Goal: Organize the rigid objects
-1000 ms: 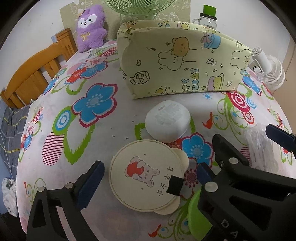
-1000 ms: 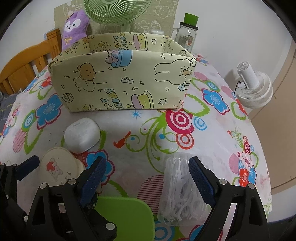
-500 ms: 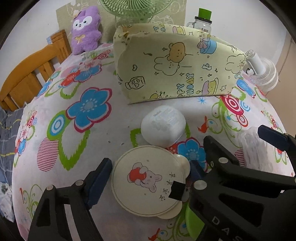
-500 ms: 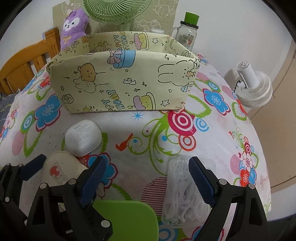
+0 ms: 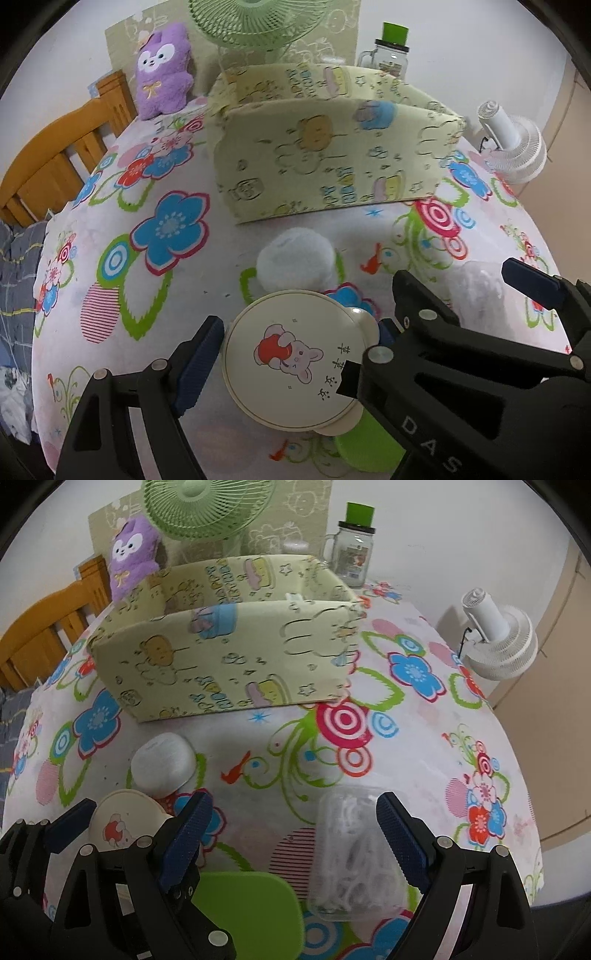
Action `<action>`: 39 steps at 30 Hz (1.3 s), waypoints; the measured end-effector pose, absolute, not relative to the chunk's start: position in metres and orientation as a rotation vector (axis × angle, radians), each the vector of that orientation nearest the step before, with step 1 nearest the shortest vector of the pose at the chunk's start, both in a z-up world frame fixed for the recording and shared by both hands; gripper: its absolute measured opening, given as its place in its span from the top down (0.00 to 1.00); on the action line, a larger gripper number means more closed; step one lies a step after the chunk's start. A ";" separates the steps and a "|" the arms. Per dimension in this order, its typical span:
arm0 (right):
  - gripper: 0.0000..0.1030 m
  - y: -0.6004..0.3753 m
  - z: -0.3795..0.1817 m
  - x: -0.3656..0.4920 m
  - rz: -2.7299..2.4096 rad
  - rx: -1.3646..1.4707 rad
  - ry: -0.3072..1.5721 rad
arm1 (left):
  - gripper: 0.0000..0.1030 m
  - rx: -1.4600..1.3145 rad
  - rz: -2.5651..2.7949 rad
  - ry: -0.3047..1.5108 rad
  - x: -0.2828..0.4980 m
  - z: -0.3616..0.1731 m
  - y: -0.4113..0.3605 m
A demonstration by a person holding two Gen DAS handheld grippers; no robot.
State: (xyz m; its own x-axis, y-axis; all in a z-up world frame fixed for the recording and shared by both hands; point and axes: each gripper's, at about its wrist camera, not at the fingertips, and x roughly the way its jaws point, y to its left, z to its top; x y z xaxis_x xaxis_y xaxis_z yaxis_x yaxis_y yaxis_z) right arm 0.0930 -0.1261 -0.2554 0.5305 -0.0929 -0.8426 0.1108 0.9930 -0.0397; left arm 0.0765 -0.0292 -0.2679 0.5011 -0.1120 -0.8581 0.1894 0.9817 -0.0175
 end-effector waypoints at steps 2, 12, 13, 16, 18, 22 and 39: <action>0.10 -0.132 -0.254 0.092 -0.130 0.026 1.003 | 0.17 0.088 -0.188 1.029 0.076 -0.266 -0.035; 0.10 -0.160 -0.262 0.091 -0.170 0.041 1.046 | 0.17 0.116 -0.202 1.062 0.079 -0.275 -0.061; 0.10 -0.162 -0.264 0.091 -0.172 0.043 1.050 | 0.17 0.119 -0.205 1.065 0.080 -0.276 -0.063; 0.11 -0.166 -0.271 0.093 -0.170 0.042 1.074 | 0.17 0.130 -0.208 1.075 0.081 -0.281 -0.068; 0.13 -0.169 -0.275 0.094 -0.165 0.052 1.088 | 0.17 0.132 -0.207 1.083 0.082 -0.284 -0.069; 0.28 -0.173 -0.282 0.096 -0.154 0.091 1.118 | 0.17 0.138 -0.207 1.090 0.084 -0.286 -0.072; 0.40 -0.160 -0.246 0.097 -0.156 0.059 1.074 | 0.18 0.112 -0.161 1.059 0.083 -0.250 -0.056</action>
